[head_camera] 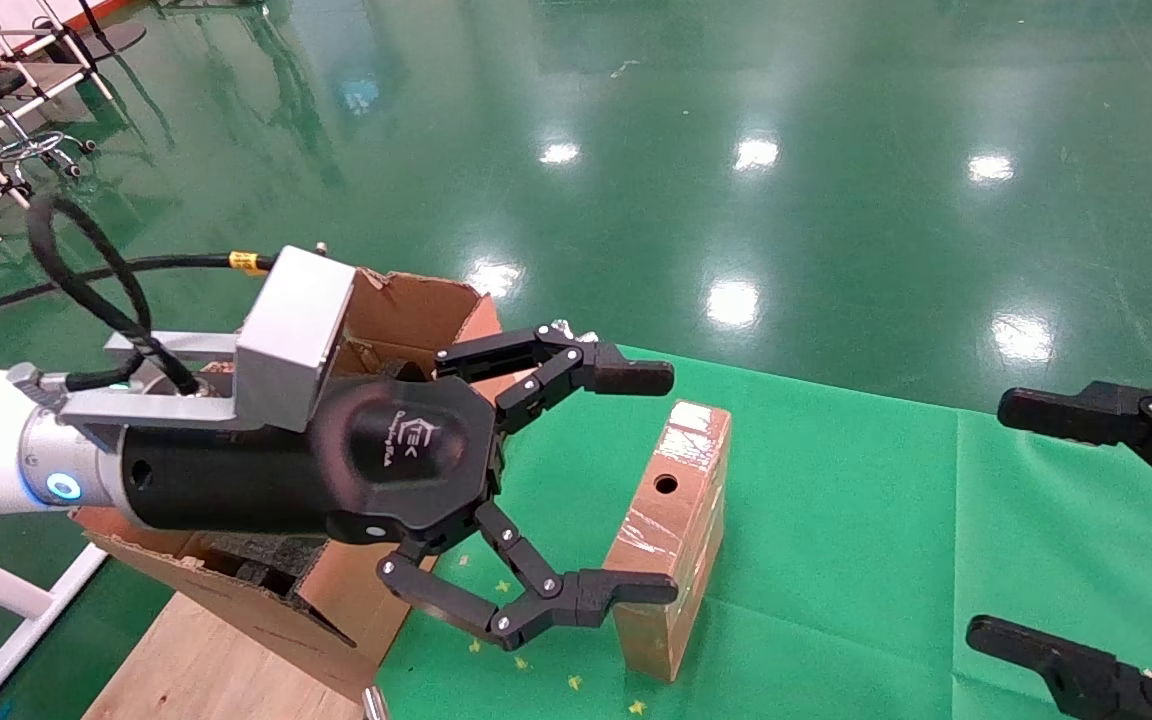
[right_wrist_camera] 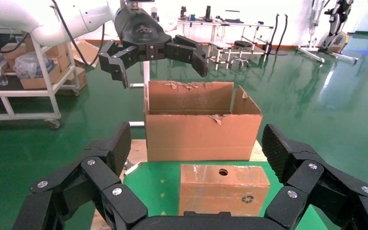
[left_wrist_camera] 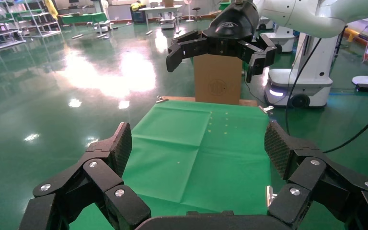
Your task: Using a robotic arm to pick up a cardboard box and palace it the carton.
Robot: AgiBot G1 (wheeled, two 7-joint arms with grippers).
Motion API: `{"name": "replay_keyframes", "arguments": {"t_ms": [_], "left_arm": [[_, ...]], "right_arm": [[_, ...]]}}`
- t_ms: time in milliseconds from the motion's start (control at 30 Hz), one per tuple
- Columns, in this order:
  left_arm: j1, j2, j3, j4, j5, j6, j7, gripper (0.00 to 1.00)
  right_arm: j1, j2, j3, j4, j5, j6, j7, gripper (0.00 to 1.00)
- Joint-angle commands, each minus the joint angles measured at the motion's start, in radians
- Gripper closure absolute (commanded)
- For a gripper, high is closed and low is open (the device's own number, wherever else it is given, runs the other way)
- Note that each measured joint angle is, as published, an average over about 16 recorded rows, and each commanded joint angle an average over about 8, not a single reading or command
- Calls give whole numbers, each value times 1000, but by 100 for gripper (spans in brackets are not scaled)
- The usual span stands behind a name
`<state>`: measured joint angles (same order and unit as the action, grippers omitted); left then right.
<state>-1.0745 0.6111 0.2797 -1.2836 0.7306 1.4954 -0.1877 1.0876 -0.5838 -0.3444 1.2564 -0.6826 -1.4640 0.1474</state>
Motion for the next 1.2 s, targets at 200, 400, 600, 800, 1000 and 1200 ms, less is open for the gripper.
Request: {"name": "replay_keyframes", "arguments": {"t_ms": [200, 400, 600, 800, 1000, 1200], "left_arm": [[0, 0, 0, 0, 0, 0, 0, 0], [0, 0, 0, 0, 0, 0, 0, 0], [0, 0, 0, 0, 0, 0, 0, 0], [0, 0, 0, 0, 0, 0, 0, 0], [-12, -3, 14, 4, 15, 2, -29, 0], [-91, -14, 73, -3, 116, -11, -153, 0]], "right_arm": [[0, 0, 0, 0, 0, 0, 0, 0], [0, 0, 0, 0, 0, 0, 0, 0], [0, 0, 0, 0, 0, 0, 0, 71], [0, 0, 0, 0, 0, 0, 0, 100], [0, 0, 0, 0, 0, 0, 0, 100], [0, 0, 0, 0, 0, 0, 0, 100]]}}
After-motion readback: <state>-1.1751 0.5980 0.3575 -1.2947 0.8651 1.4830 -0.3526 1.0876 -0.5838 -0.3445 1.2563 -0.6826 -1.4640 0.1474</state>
